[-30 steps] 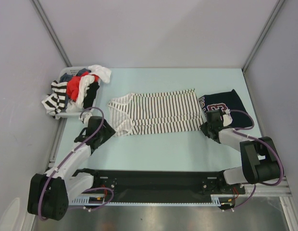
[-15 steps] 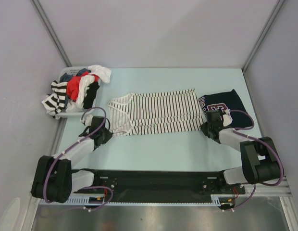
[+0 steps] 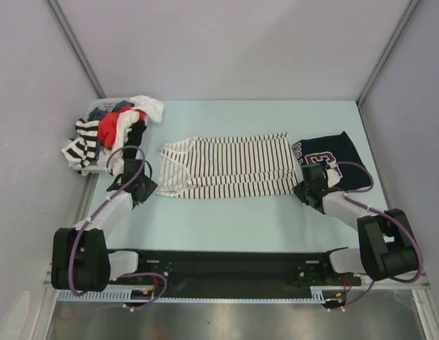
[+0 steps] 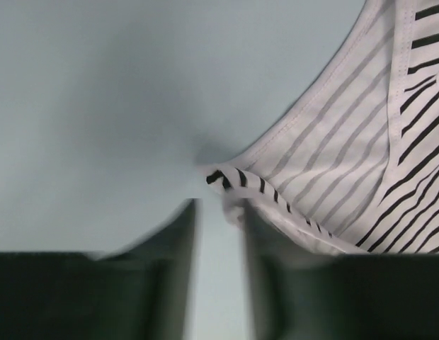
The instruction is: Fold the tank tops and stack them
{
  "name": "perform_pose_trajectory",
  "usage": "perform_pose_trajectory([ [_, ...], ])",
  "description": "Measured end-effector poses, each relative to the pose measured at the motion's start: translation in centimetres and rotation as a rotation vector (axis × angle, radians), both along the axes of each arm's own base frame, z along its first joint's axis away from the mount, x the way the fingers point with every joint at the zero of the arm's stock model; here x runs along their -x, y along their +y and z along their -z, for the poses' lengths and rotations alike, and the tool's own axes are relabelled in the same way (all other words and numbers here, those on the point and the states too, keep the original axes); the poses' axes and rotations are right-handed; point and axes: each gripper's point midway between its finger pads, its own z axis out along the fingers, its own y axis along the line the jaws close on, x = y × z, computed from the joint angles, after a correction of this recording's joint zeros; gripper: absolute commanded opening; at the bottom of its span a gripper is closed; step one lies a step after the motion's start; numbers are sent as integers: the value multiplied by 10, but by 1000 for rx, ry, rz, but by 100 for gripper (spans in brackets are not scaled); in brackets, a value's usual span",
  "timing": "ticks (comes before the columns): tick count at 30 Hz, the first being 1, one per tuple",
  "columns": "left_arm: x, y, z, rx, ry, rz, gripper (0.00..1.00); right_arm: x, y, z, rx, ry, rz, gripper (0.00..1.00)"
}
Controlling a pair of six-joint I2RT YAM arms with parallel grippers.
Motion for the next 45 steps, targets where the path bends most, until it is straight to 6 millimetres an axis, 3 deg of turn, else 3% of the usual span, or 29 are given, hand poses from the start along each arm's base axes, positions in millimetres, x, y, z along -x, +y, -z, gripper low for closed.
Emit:
perform_pose_trajectory([
  [3, -3, 7, -5, -37, 16, 6, 91, 5, 3, -3, 3, 4, -15, 0],
  [9, -1, 13, -15, -68, 5, 4, 96, 22, 9, -9, 7, 3, -40, 0],
  [13, 4, -3, -32, -83, -63, 82, 96, 35, 9, -9, 6, 15, -46, 0],
  [16, 8, -41, -46, -74, -124, 216, 81, 40, 7, -9, 8, 29, -43, 0],
  [19, 19, -83, -48, -13, -182, 361, 64, 42, 7, -8, 8, 34, -42, 0],
  [20, 24, -93, -43, 13, -186, 393, 55, 43, 6, -8, 8, 37, -41, 0],
  [24, 41, -112, -19, 79, -159, 445, 41, 46, 6, -5, 7, 44, -37, 0],
  [28, 43, -129, -7, 108, -135, 482, 36, 48, 5, -3, 7, 51, -35, 0],
  [30, 43, -136, 1, 111, -115, 501, 42, 47, 5, -3, 7, 50, -35, 0],
  [34, 44, -147, 15, 115, -70, 521, 44, 47, 5, -4, 6, 48, -35, 0],
  [45, 22, -163, 27, 114, -48, 510, 35, 47, 5, -6, 5, 42, -34, 0],
])
